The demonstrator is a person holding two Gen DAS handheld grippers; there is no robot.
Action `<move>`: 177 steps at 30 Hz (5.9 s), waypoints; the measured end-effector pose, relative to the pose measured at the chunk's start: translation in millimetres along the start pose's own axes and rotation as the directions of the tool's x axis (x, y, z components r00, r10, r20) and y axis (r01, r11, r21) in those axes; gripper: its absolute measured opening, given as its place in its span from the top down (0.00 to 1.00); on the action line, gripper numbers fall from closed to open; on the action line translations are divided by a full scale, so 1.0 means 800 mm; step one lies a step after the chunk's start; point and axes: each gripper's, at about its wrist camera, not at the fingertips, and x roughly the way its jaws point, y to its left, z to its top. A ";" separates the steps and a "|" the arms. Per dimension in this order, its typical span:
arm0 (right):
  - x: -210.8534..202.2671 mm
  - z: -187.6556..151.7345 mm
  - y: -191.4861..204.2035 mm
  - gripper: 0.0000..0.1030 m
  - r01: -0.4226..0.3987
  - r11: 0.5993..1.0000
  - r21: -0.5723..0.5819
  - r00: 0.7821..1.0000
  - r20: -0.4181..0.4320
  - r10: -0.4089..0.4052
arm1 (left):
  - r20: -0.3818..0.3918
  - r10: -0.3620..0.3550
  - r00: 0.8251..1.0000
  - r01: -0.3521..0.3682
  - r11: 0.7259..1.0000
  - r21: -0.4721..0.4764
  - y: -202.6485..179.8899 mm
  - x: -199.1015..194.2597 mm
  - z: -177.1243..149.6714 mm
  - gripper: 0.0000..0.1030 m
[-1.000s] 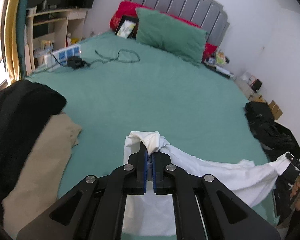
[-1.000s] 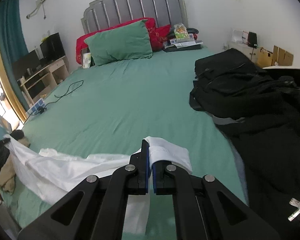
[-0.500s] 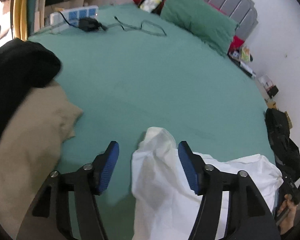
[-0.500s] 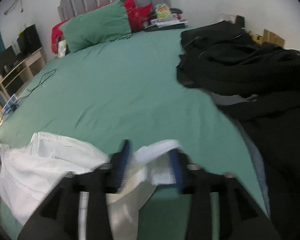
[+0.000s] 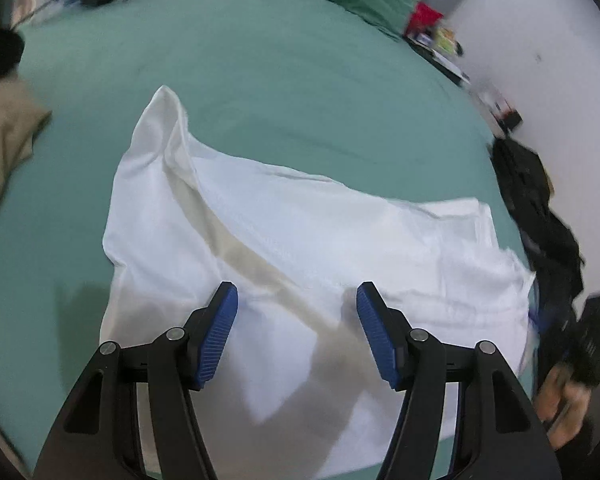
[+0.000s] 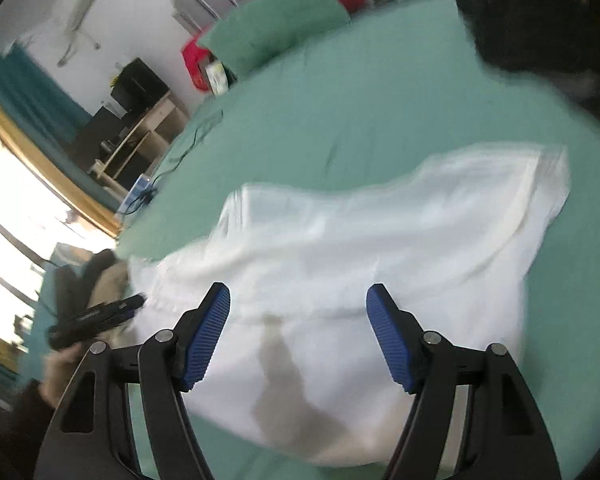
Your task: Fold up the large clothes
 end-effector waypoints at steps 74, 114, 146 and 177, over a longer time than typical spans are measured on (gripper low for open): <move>-0.130 -0.168 -0.022 0.90 0.382 0.919 -0.097 0.922 -0.017 -0.386 | 0.013 0.215 0.977 -0.215 0.974 0.073 0.066 -0.162 -0.206 0.94; -0.094 0.046 -0.102 0.49 0.521 0.846 -0.110 0.850 0.157 -0.503 | 0.086 0.376 0.923 -0.378 0.926 0.009 0.123 -0.107 -0.030 0.59; -0.113 -0.002 -0.125 0.84 0.514 0.857 0.045 0.849 0.122 -0.515 | 0.187 0.320 0.929 -0.336 0.940 0.065 0.083 -0.146 -0.061 0.63; -0.038 -0.191 0.099 0.34 0.522 0.703 -0.483 0.847 0.198 -0.493 | 0.057 0.210 0.976 -0.217 0.939 0.267 -0.053 -0.124 -0.240 0.53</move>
